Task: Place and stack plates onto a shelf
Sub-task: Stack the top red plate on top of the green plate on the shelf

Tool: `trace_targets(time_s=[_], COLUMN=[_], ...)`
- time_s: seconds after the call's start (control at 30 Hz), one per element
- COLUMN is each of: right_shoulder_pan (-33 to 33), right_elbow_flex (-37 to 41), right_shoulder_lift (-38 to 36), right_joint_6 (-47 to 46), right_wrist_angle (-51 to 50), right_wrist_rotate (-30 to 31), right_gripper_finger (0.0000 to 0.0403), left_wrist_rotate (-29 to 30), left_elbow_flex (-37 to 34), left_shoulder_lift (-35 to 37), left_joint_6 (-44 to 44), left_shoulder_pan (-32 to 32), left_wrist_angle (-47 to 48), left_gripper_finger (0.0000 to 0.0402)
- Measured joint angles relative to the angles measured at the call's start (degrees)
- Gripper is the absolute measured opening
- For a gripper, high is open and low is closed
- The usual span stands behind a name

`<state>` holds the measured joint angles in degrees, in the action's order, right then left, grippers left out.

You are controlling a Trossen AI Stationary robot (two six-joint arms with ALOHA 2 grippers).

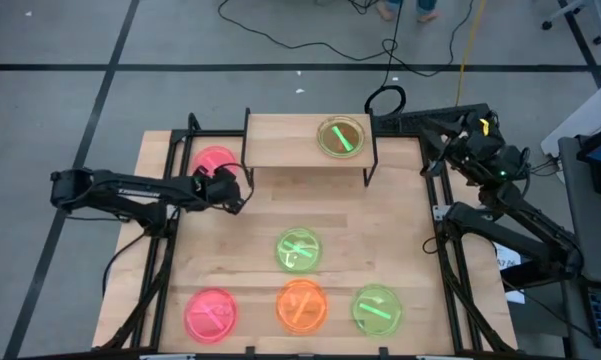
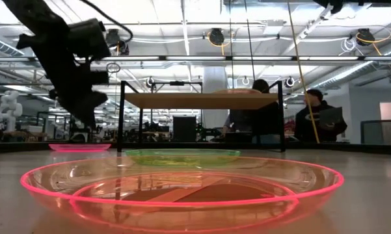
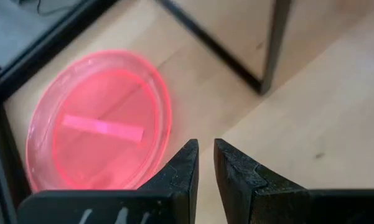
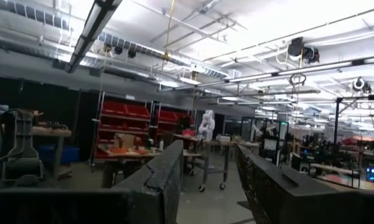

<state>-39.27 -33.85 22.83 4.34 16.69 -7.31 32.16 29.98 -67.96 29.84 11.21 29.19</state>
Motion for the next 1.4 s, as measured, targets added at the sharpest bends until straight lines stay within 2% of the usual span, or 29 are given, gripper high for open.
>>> trace_targets(time_s=[0.17, 0.4, 0.63, 0.8, 1.13, 1.4], right_shoulder_pan=[0.0, 0.0, 0.0, 0.0, 0.0, 0.0], right_elbow_flex=[0.0, 0.0, 0.0, 0.0, 0.0, 0.1], right_shoulder_lift=[0.0, 0.0, 0.0, 0.0, 0.0, 0.0], right_joint_6=[0.0, 0.6, 0.3, 0.8, 0.9, 1.7], right_wrist_angle=[-0.7, -0.9, -1.6, -1.8, -2.1, -3.5], right_wrist_rotate=[0.0, -0.2, -0.2, -0.2, -0.2, -0.3], right_gripper_finger=[0.0132, 0.0132, 0.0132, 0.0132, 0.0132, 0.0132], left_wrist_rotate=[-1.8, -4.1, -3.6, -3.6, -3.5, -3.1], left_elbow_flex=[0.0, 0.0, 0.0, 0.0, 0.0, 0.0], left_shoulder_lift=[-3.2, -3.5, -3.5, -3.5, -3.5, -7.0], left_joint_6=[-0.1, -4.2, -14.6, -22.4, -25.6, -23.5], left_shoulder_pan=[2.2, 2.7, 2.6, 2.6, 2.6, 5.1], left_wrist_angle=[3.6, 4.7, 4.6, 4.5, 3.7, 3.5], left_gripper_finger=[0.0059, 0.0062, 0.0099, 0.0108, 0.0109, 0.0109])
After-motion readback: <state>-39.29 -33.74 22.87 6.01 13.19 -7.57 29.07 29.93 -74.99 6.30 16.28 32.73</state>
